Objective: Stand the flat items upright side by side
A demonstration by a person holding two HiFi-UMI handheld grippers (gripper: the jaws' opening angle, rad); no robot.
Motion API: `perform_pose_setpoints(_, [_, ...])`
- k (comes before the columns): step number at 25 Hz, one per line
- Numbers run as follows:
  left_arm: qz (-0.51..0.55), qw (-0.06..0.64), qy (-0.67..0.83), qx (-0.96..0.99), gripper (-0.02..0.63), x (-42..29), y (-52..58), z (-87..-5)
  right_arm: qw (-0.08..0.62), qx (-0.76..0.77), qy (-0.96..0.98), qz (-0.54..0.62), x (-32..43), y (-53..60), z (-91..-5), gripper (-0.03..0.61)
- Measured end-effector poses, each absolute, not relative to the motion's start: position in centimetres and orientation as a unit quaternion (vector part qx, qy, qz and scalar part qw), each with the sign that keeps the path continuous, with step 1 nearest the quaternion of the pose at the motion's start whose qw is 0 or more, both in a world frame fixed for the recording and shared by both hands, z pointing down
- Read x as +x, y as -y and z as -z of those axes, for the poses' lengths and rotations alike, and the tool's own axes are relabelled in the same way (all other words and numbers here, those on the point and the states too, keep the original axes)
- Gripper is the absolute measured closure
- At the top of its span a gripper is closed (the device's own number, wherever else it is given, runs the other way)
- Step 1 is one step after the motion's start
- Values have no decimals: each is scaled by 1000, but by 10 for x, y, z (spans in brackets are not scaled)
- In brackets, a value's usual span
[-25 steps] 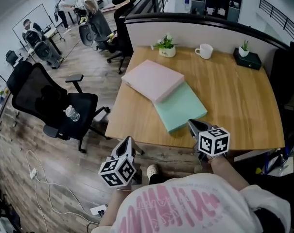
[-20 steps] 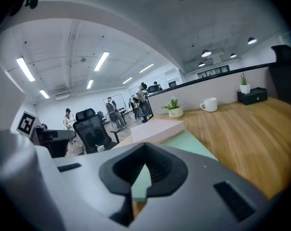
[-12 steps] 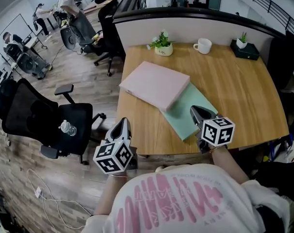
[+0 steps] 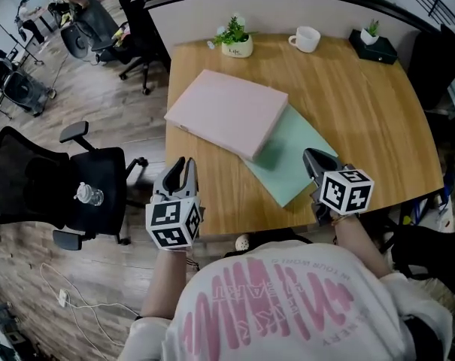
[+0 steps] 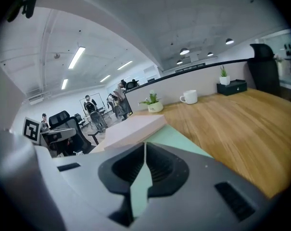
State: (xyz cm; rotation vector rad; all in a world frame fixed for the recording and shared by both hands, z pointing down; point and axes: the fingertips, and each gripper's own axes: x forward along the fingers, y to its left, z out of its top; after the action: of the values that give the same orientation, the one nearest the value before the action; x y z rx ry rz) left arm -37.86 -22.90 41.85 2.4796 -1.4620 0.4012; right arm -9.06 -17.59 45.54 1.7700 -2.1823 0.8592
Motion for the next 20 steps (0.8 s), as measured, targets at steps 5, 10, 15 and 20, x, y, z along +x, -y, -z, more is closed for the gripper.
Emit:
perform_pose_setpoints(5, [-231, 20, 438, 869, 394, -350, 251, -435, 109, 602, 734, -296, -68, 198, -458, 566])
perform_pose_setpoints(10, [-344, -129, 357, 859, 305, -331, 274, -466, 118, 603, 733, -292, -52, 217, -456, 566])
perform_pose_setpoints(15, [-420, -260, 287, 821, 229, -316, 288, -494, 119, 610, 725, -296, -36, 227, -459, 566])
perform_pose_setpoints(20, [-461, -303, 244, 798, 229, -308, 294, -522, 126, 617, 718, -295, -25, 229, -461, 566])
